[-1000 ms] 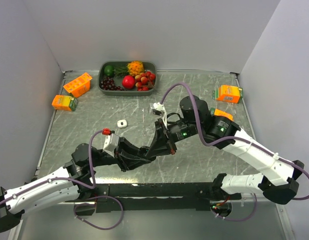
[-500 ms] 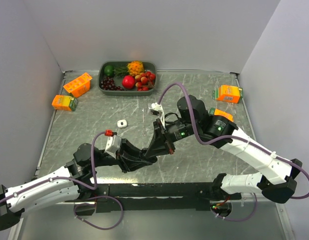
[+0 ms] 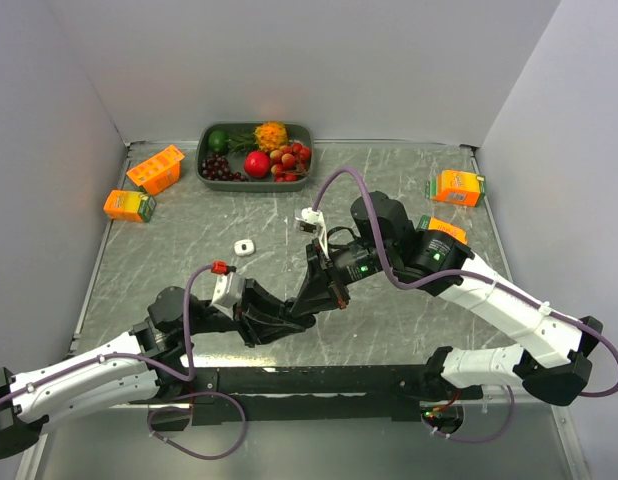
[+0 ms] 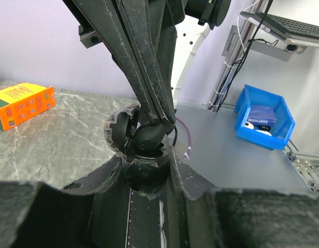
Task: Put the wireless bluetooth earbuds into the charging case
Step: Place the earbud in the charging case.
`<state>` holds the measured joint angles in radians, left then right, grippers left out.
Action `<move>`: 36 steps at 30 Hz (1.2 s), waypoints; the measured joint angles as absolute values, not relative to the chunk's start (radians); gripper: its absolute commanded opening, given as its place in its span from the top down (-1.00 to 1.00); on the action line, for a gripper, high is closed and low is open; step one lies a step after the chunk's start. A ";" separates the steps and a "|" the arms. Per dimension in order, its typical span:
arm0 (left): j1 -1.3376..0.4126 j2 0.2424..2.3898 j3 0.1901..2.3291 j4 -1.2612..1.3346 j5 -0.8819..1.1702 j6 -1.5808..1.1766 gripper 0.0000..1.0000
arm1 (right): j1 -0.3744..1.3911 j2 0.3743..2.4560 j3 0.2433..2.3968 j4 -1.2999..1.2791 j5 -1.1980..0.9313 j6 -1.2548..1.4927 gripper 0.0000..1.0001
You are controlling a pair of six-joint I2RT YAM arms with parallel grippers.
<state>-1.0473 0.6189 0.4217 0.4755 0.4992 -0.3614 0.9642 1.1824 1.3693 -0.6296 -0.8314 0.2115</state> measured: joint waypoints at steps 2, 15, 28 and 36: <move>-1.048 0.619 0.423 0.470 0.498 -0.359 0.98 | 0.964 1.183 1.369 -0.633 -0.832 0.211 1.00; -1.050 0.620 0.427 0.452 0.492 -0.344 0.98 | 0.971 1.204 1.376 -0.647 -0.833 0.211 1.00; -1.053 0.607 0.427 0.426 0.464 -0.334 0.98 | 0.978 1.210 1.403 -0.690 -0.774 0.192 0.60; -1.055 0.604 0.427 0.421 0.455 -0.334 0.98 | 0.979 1.211 1.424 -0.711 -0.740 0.185 0.45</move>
